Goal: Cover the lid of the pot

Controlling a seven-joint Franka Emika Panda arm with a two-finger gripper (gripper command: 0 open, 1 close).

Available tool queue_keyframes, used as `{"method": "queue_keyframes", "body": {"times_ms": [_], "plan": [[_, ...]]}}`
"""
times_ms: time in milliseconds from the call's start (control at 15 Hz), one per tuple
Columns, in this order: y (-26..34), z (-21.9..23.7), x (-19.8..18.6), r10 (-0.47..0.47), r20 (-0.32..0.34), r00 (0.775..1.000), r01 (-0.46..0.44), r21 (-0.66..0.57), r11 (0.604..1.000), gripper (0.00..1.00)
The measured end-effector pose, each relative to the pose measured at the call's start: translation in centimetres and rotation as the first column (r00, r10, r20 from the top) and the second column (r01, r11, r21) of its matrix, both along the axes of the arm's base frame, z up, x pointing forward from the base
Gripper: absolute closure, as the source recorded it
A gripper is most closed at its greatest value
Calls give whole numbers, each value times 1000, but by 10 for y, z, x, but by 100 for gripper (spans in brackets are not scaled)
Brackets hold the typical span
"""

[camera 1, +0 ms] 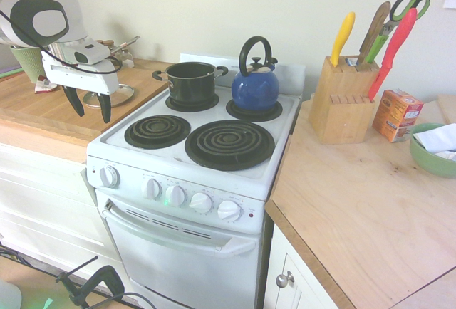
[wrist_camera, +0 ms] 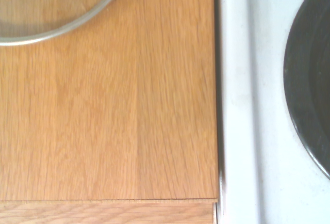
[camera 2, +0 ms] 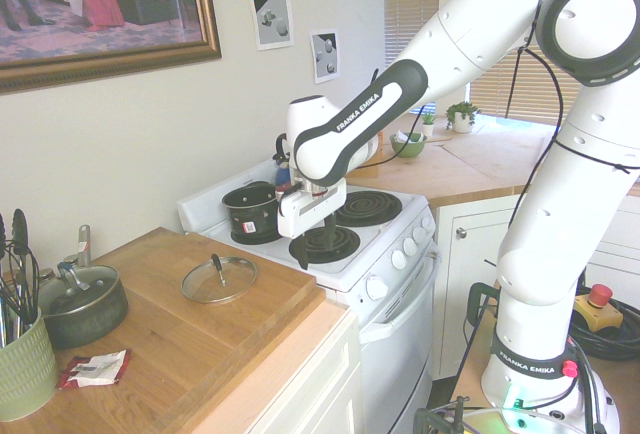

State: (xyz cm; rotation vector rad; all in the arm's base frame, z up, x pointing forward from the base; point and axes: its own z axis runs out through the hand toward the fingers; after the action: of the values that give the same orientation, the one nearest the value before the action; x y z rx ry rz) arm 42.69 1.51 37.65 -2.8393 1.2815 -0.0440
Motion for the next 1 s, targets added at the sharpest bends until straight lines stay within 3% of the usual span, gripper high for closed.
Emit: {"method": "queue_keyframes", "body": {"times_ms": [200, 533, 800, 1000], "plan": [[3, 1, 1, 2, 2, 1000, -2, -6, 1000, 0], [38, 41, 29, -64, 106, 992, 69, -40, 997, 0], [73, 70, 69, -192, 169, 967, 199, -28, 980, 0], [97, 66, 100, -306, 175, 936, 314, -17, 949, 0]]}}
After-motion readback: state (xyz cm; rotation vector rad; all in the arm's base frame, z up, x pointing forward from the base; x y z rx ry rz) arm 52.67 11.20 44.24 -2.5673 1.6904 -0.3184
